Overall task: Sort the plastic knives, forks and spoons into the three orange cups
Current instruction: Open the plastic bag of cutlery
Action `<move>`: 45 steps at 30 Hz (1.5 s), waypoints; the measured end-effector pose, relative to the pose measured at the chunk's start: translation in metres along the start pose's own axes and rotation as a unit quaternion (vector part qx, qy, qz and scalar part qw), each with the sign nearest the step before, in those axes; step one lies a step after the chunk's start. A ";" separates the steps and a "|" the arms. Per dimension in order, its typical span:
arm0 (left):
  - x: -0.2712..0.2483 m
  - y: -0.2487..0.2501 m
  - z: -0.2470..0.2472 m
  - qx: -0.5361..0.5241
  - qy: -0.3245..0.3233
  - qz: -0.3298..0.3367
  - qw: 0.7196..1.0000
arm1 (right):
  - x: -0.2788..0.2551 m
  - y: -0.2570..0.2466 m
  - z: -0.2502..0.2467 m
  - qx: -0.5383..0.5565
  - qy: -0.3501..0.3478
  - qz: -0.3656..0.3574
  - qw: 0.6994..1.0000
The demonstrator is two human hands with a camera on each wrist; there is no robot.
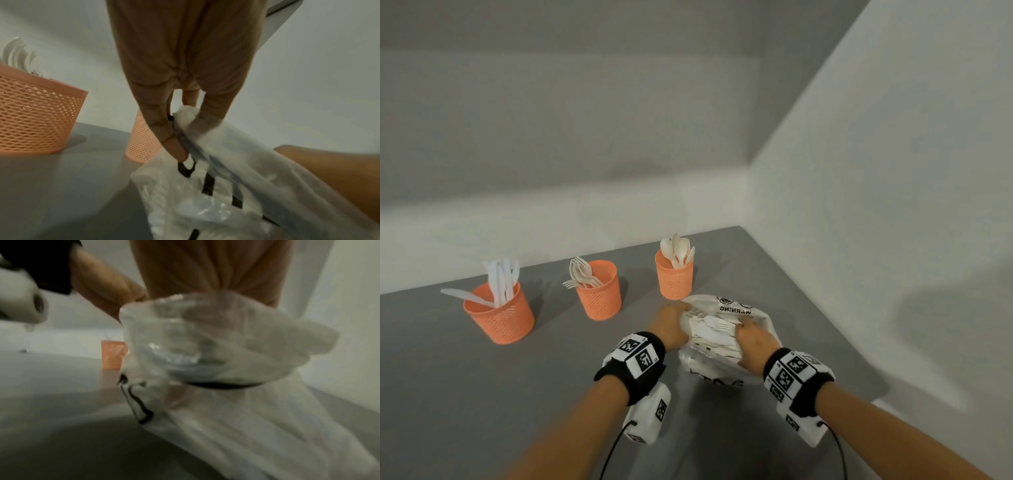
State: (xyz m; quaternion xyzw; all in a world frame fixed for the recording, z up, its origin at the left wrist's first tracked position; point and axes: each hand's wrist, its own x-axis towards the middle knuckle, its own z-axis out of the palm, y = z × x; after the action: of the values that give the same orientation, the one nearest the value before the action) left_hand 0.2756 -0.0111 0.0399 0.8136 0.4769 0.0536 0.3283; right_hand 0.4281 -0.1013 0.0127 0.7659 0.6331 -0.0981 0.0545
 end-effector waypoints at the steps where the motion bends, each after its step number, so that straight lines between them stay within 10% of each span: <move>1: 0.002 0.000 -0.001 -0.010 0.010 -0.003 1.000 | 0.003 0.002 0.002 0.005 0.006 -0.002 1.000; 27: 0.016 0.003 -0.002 -0.051 0.022 -0.021 0.998 | 0.029 0.015 0.028 0.148 0.113 -0.014 0.982; 45: 0.008 0.013 -0.001 -0.079 0.019 -0.024 0.996 | 0.025 0.010 0.038 0.036 0.115 -0.042 0.992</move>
State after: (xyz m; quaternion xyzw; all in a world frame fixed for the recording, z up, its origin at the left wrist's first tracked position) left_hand 0.2890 -0.0083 0.0468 0.7721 0.4966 0.0987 0.3841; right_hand 0.4398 -0.0867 -0.0301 0.7463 0.6628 -0.0340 -0.0507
